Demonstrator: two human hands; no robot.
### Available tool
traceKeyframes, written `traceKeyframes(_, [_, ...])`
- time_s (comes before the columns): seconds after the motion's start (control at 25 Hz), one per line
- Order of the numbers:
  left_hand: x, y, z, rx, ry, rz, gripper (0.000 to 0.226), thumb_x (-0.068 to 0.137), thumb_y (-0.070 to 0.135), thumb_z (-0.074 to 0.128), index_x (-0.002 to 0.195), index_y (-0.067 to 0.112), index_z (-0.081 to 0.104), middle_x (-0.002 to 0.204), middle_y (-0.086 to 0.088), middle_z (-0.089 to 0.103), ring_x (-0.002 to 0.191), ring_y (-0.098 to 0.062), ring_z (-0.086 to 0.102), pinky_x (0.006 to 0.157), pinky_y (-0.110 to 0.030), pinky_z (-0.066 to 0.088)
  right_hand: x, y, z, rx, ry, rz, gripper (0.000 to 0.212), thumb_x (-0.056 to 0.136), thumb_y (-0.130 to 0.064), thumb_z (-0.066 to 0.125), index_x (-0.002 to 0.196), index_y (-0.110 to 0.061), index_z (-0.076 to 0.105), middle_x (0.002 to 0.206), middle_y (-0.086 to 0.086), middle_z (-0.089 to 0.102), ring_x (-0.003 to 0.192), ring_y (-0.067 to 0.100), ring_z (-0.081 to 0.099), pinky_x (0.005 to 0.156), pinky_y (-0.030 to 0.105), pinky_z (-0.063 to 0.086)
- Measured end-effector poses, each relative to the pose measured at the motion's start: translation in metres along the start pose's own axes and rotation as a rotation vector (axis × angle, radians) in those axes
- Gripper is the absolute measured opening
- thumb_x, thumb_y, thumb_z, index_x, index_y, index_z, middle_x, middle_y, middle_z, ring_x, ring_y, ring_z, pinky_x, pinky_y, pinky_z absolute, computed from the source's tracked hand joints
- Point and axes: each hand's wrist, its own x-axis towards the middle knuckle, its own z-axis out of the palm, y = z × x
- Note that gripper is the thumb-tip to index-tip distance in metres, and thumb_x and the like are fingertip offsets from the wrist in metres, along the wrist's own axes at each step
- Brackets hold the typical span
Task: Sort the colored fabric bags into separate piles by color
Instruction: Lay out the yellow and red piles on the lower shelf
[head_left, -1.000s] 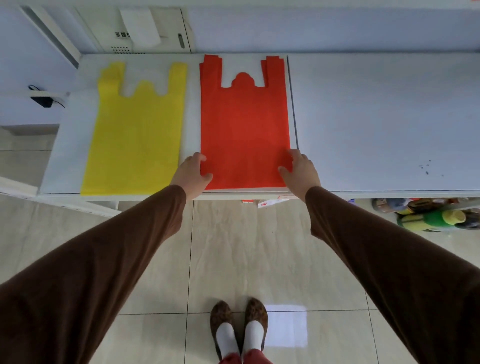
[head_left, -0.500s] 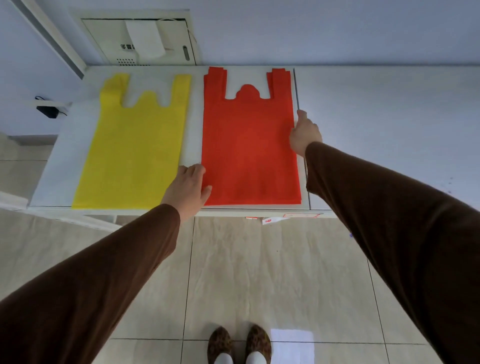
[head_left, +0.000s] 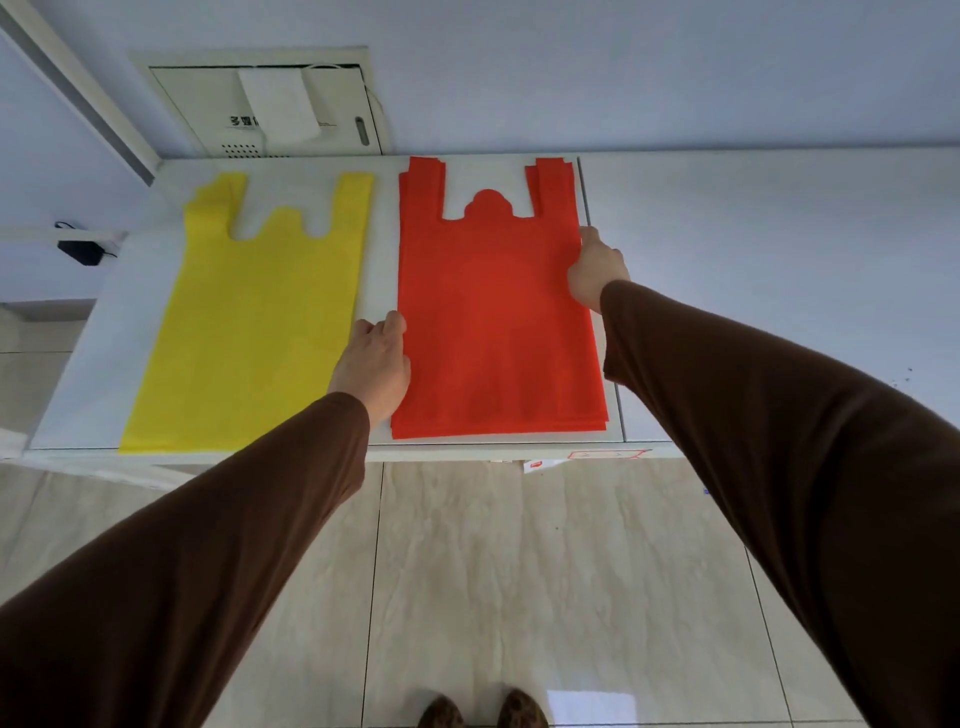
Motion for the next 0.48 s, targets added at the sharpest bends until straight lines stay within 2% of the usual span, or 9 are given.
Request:
traceKeyframes(0.08, [-0.006,0.001,-0.002,-0.021,-0.025,-0.018,0.031,0.092,0.005,0.041,0.123,0.002,0.041,0.108,-0.018,0.059,0.109,-0.032,0.044,0.086,-0.041,0.043,-0.015,0.004,-0.006,0.019,-0.046,-0.007,0.063,0.092,-0.007,0.035,0.151,-0.021,0.020,0.129,0.022,0.053,0.113,0.037,0.055,0.096,0.046,0.049])
traceKeyframes(0.16, [-0.018,0.002,-0.006,-0.045,-0.042,-0.042,0.034,0.093,0.009,0.042,0.127,0.003,0.040,0.111,-0.018,0.057,0.107,-0.032,0.045,0.085,-0.040,0.041,-0.041,0.015,-0.010,-0.013,-0.060,-0.052,0.060,0.095,-0.009,0.036,0.151,-0.019,0.021,0.132,0.020,0.054,0.118,0.036,0.053,0.098,0.046,0.048])
traceKeyframes(0.24, [-0.038,0.002,-0.008,-0.053,-0.053,-0.019,0.038,0.095,0.021,0.046,0.129,0.006,0.040,0.120,-0.017,0.054,0.110,-0.032,0.047,0.090,-0.041,0.043,-0.076,0.034,-0.009,-0.040,-0.084,-0.143,0.057,0.098,-0.023,0.043,0.151,-0.020,0.022,0.140,0.016,0.051,0.122,0.034,0.053,0.103,0.045,0.045])
traceKeyframes(0.36, [-0.063,0.003,-0.010,-0.008,-0.153,0.062,0.059,0.090,0.043,0.059,0.136,0.012,0.039,0.142,-0.010,0.040,0.124,-0.030,0.044,0.103,-0.042,0.043,-0.132,0.061,-0.007,-0.156,-0.188,-0.273,0.078,0.090,-0.050,0.058,0.152,-0.023,0.020,0.151,0.011,0.039,0.129,0.033,0.044,0.107,0.046,0.041])
traceKeyframes(0.44, [-0.067,0.005,-0.011,0.036,-0.202,0.099,0.068,0.086,0.044,0.065,0.141,0.017,0.037,0.150,-0.009,0.033,0.129,-0.031,0.041,0.107,-0.043,0.041,-0.154,0.072,-0.001,-0.267,-0.237,-0.339,0.088,0.083,-0.054,0.065,0.153,-0.025,0.020,0.158,0.009,0.027,0.134,0.032,0.036,0.111,0.047,0.037])
traceKeyframes(0.48, [-0.068,0.007,-0.012,0.053,-0.215,0.114,0.067,0.087,0.041,0.065,0.144,0.019,0.037,0.153,-0.008,0.031,0.131,-0.032,0.040,0.108,-0.043,0.039,-0.161,0.074,0.002,-0.315,-0.235,-0.364,0.086,0.083,-0.051,0.066,0.153,-0.026,0.023,0.160,0.009,0.024,0.134,0.033,0.035,0.111,0.047,0.037])
